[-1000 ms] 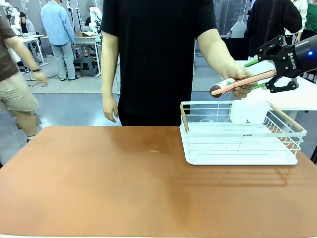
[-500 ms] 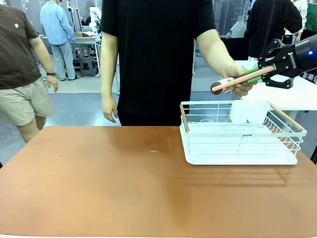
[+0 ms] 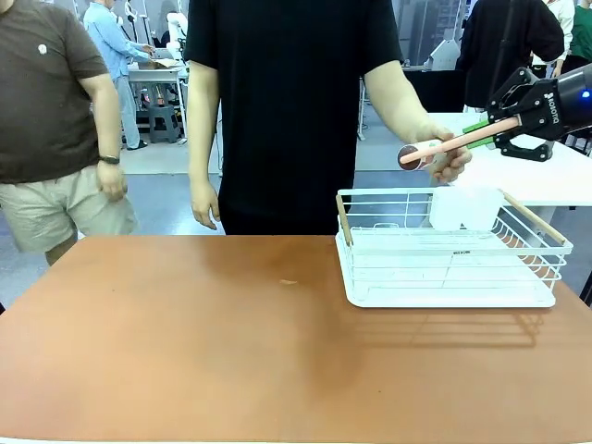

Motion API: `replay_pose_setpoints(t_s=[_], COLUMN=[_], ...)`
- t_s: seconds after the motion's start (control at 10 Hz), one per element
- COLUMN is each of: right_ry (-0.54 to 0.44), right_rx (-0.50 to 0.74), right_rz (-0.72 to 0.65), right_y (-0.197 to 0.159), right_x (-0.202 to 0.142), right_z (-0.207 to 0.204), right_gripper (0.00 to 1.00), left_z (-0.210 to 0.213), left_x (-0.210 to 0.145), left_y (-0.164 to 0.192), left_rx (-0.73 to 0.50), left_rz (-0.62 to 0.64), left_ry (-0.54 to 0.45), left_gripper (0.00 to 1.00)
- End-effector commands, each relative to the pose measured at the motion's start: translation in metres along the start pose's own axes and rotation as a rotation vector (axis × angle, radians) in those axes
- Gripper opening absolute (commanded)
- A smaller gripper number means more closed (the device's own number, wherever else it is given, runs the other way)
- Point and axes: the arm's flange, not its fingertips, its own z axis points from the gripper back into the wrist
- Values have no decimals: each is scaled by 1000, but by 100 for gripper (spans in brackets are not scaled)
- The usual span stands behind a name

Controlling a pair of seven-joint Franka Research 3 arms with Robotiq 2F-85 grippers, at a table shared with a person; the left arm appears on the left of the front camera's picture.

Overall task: Clean the table.
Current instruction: Pick up the Lint Roller when the human hands it over, then clean the table with the Lint Roller when the human lifts the Dish drying rack.

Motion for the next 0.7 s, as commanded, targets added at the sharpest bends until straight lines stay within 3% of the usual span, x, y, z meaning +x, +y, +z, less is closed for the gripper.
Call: replay_pose_setpoints(t_s=[0.0, 0.6], right_ry=[8, 8], right_rx=[-18, -18], right_rz=[12, 12], right_y=[-1, -1], right_x=[-5, -5], right_z=[-5, -5], right_gripper=[0, 0], left_z=[2, 2], left_x=[0, 0], left_y=[-2, -2], left_rx=[-21, -21], left_rz=[-5, -5], left_ry=[-5, -5], left_gripper=[100, 100])
